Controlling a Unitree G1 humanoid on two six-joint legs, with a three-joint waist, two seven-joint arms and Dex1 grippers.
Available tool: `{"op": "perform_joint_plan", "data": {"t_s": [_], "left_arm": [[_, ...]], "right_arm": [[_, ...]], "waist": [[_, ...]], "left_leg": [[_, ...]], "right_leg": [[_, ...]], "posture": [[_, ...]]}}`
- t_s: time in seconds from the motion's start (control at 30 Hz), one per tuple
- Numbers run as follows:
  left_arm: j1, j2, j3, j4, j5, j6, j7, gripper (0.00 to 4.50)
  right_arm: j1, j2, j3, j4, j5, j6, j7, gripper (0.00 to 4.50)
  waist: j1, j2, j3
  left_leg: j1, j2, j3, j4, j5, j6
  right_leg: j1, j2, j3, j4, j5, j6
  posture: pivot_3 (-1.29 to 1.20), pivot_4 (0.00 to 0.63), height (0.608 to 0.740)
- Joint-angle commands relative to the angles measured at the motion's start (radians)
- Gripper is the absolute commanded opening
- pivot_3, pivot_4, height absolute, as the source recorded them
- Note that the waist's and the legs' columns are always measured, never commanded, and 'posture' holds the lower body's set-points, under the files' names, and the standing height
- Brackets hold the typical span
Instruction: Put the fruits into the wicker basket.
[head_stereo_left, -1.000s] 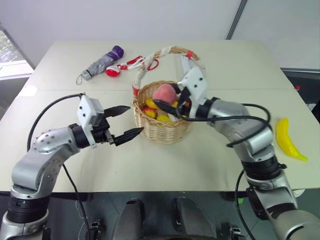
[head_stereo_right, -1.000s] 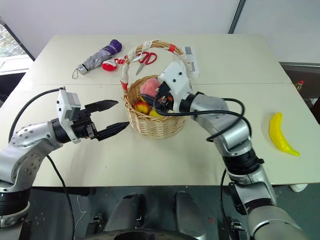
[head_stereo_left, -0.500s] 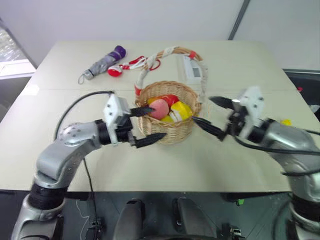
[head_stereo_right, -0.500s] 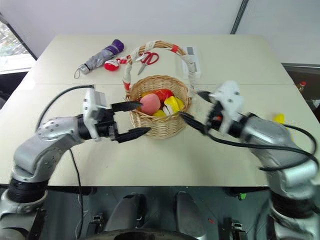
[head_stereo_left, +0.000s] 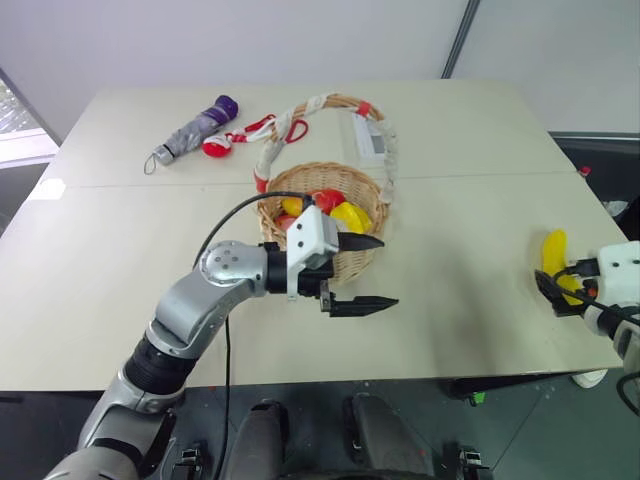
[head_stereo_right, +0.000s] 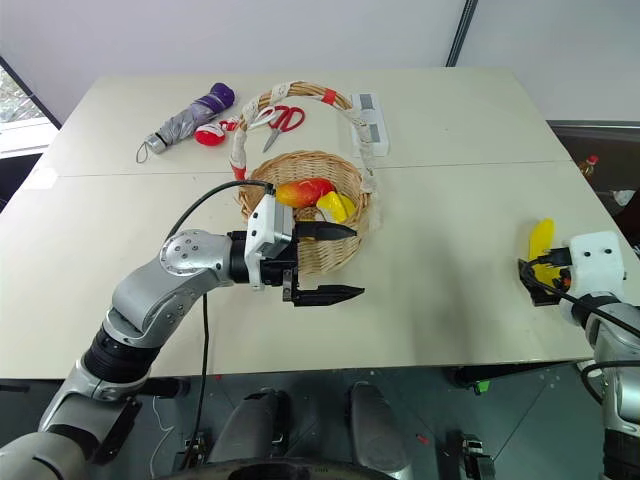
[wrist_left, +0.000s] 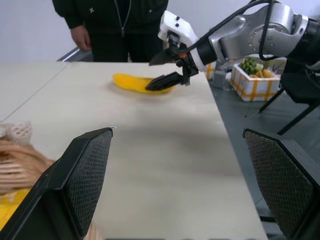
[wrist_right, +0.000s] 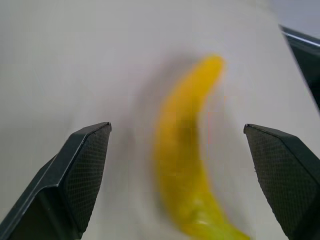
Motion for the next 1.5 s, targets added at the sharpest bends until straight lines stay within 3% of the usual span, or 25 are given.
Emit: {"op": "perform_joint_plan", "data": {"t_s": [0.03, 0.07, 0.17, 0.3, 0.37, 0.5, 0.6, 0.73, 0.83, 0.9, 1.0, 1.13, 1.4, 1.5], "left_arm": [[0.009, 0.003, 0.018, -0.027, 0.009, -0.025, 0.000, 4.50], [0.014, 0.004, 0.020, -0.029, 0.011, -0.026, 0.003, 4.50], [0.029, 0.012, 0.032, -0.041, 0.012, -0.021, 0.012, 4.50], [0.053, 0.032, 0.049, -0.052, 0.011, -0.022, 0.018, 4.50], [0.061, 0.040, 0.055, -0.053, 0.009, -0.029, 0.016, 4.50], [0.086, 0.057, 0.099, -0.052, 0.002, -0.045, 0.017, 4.50], [0.115, 0.098, 0.187, -0.040, -0.028, -0.050, 0.009, 4.50], [0.156, 0.168, 0.317, 0.007, -0.057, -0.047, 0.001, 4.50], [0.178, 0.210, 0.375, 0.042, -0.053, -0.055, -0.008, 4.50], [0.189, 0.230, 0.396, 0.055, -0.049, -0.062, -0.016, 4.50], [0.212, 0.253, 0.422, 0.051, -0.045, -0.062, -0.009, 4.50], [0.239, 0.247, 0.431, 0.009, -0.053, -0.051, 0.015, 4.50], [0.263, 0.211, 0.421, -0.042, -0.056, -0.043, 0.077, 4.50], [0.267, 0.199, 0.419, -0.054, -0.058, -0.040, 0.093, 4.50]], "right_arm": [[-0.053, 0.002, 0.017, 0.093, -0.018, -0.033, -0.007, 4.44], [-0.066, 0.006, 0.022, 0.117, -0.011, -0.032, 0.002, 4.44], [-0.090, 0.015, 0.022, 0.145, 0.013, -0.028, 0.024, 3.61], [-0.110, 0.017, 0.017, 0.146, 0.020, -0.019, 0.021, 1.52], [-0.111, 0.011, 0.023, 0.141, 0.011, -0.027, 0.021, 0.73], [-0.087, -0.034, 0.059, 0.029, -0.021, -0.096, 0.069, 0.73], [-0.056, -0.086, 0.092, -0.150, 0.022, -0.157, 0.203, 0.73], [-0.039, -0.138, 0.084, -0.402, 0.268, -0.071, 0.403, 0.73], [-0.073, -0.177, 0.096, -0.534, 0.475, 0.028, 0.487, 0.73], [-0.127, -0.187, 0.152, -0.569, 0.525, 0.052, 0.503, 0.73], [-0.312, -0.123, 0.340, -0.578, 0.532, 0.075, 0.469, 0.73], [-0.572, 0.010, 0.556, -0.444, 0.393, 0.111, 0.357, 0.73], [-0.803, 0.201, 0.714, -0.139, 0.225, 0.140, 0.254, 0.73], [-0.807, 0.205, 0.721, -0.127, 0.190, 0.116, 0.271, 2.11]], "waist": [[-0.003, 0.000, 0.000], [-0.003, 0.000, 0.000], [-0.003, 0.001, -0.001], [-0.003, 0.001, -0.001], [-0.002, 0.001, -0.001], [-0.003, 0.002, 0.000], [-0.010, 0.005, 0.000], [-0.009, 0.005, 0.000], [-0.004, 0.004, 0.001], [0.000, 0.003, 0.001], [-0.006, 0.000, 0.002], [-0.008, 0.001, 0.002], [-0.001, 0.000, 0.002], [0.005, 0.000, 0.002]], "left_leg": [[0.000, 0.000, 0.000, 0.000, 0.000, 0.000], [0.000, 0.000, 0.000, 0.000, 0.000, 0.000], [0.000, 0.000, 0.000, 0.000, 0.000, 0.000], [0.000, 0.000, 0.000, 0.000, 0.000, 0.000], [0.000, 0.000, 0.000, 0.000, 0.000, 0.000], [0.000, 0.000, 0.000, 0.000, 0.000, 0.000], [0.000, 0.000, 0.000, 0.000, 0.000, 0.000], [0.000, 0.002, -0.001, -0.001, 0.000, 0.000], [0.000, 0.005, -0.002, 0.000, 0.000, 0.000], [-0.001, 0.004, -0.002, 0.000, 0.000, 0.000], [-0.001, 0.005, -0.002, 0.001, 0.000, 0.000], [-0.001, 0.006, -0.002, 0.001, 0.000, 0.000], [-0.003, 0.006, -0.002, 0.000, 0.000, 0.000], [-0.004, 0.006, -0.003, 0.000, 0.000, 0.000]], "right_leg": [[0.000, 0.000, 0.000, 0.000, 0.000, 0.000], [0.000, 0.000, 0.000, 0.000, 0.000, 0.000], [0.000, 0.000, 0.000, 0.000, 0.000, 0.000], [0.000, 0.000, 0.000, 0.000, 0.000, 0.000], [0.000, 0.000, 0.000, 0.000, 0.000, 0.000], [0.000, 0.000, 0.000, 0.000, 0.000, 0.000], [-0.001, 0.000, 0.001, 0.000, 0.000, 0.000], [-0.001, 0.002, 0.000, 0.001, 0.000, 0.000], [-0.001, 0.003, -0.001, 0.000, 0.000, 0.000], [-0.001, 0.002, -0.001, 0.000, 0.000, 0.000], [-0.001, 0.001, -0.001, 0.000, 0.000, 0.000], [-0.002, 0.002, -0.001, 0.000, 0.000, -0.001], [-0.004, -0.001, -0.002, 0.000, 0.001, -0.001], [-0.004, -0.002, -0.002, 0.000, 0.001, -0.001]], "posture": [[0.00, 0.150, 0.740], [0.00, 0.150, 0.740], [0.00, 0.150, 0.740], [0.00, 0.150, 0.740], [0.00, 0.150, 0.740], [0.00, 0.150, 0.740], [0.00, 0.150, 0.740], [0.00, 0.150, 0.740], [0.00, 0.150, 0.740], [0.00, 0.150, 0.740], [0.00, 0.150, 0.740], [0.00, 0.150, 0.740], [0.00, 0.150, 0.740], [0.00, 0.150, 0.740]]}}
